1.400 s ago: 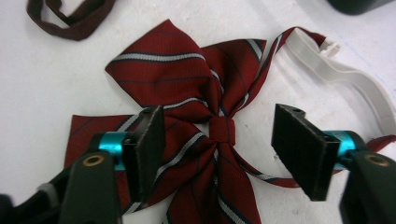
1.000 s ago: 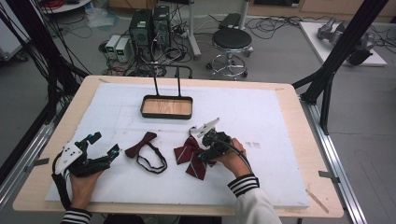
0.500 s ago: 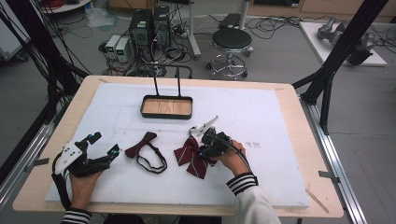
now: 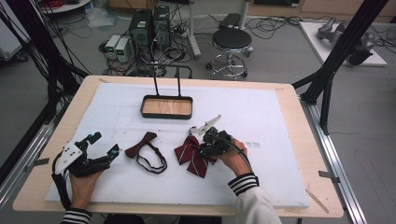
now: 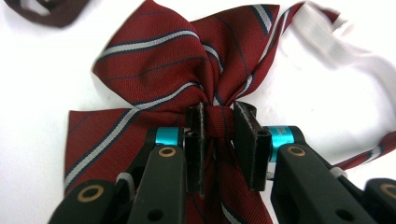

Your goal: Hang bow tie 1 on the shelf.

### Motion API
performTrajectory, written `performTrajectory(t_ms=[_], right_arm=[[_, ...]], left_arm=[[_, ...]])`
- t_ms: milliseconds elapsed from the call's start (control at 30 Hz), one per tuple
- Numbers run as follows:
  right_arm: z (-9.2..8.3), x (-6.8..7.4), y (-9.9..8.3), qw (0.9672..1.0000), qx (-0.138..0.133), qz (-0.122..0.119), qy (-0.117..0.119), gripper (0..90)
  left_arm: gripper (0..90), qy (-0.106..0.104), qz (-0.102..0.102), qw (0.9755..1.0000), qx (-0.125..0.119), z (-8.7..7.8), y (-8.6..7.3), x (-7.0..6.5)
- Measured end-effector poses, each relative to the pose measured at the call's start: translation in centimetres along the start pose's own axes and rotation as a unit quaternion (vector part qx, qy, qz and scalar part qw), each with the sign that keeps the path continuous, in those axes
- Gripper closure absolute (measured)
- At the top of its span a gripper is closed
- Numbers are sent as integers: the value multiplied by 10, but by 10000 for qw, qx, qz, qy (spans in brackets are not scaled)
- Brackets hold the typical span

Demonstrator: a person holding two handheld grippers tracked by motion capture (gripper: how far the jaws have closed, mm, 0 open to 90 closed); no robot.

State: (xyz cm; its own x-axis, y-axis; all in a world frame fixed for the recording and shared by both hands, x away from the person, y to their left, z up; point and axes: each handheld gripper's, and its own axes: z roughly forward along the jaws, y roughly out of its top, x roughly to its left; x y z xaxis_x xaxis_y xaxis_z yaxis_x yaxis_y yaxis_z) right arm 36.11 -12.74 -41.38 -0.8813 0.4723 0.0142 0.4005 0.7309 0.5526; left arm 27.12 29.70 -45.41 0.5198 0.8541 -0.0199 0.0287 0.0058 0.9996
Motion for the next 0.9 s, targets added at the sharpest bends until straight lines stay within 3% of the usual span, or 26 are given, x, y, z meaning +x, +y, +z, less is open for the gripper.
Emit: performTrajectory(t_ms=[233, 533, 600, 667, 700, 833, 867, 900], right_arm=[[-11, -1, 0, 9988, -434, 82, -198, 747], [-23, -3, 2, 9939, -985, 80, -492, 747], [-26, -3, 3, 9917, -1137, 100, -598, 747], [-31, -3, 4, 9870, -1401, 108, -779, 747], [-31, -3, 4, 9870, -1401, 108, -779, 747], [-38, -4, 5, 9786, -1760, 137, -1058, 747], [-41, -5, 5, 9745, -1909, 226, -1161, 747], [-43, -5, 5, 9724, -1978, 249, -1211, 747]], left_arm=[[151, 3, 3, 10000, 2, 0, 0, 0], [151, 4, 0, 10000, -4, 0, 0, 0], [151, 3, 0, 10000, -5, 0, 0, 0], [151, 3, 0, 10000, -3, 0, 0, 0], [151, 3, 1, 10000, -7, 0, 0, 0], [151, 5, 0, 10000, -6, 0, 0, 0], [151, 4, 1, 10000, -4, 0, 0, 0], [151, 4, 1, 10000, -4, 0, 0, 0]])
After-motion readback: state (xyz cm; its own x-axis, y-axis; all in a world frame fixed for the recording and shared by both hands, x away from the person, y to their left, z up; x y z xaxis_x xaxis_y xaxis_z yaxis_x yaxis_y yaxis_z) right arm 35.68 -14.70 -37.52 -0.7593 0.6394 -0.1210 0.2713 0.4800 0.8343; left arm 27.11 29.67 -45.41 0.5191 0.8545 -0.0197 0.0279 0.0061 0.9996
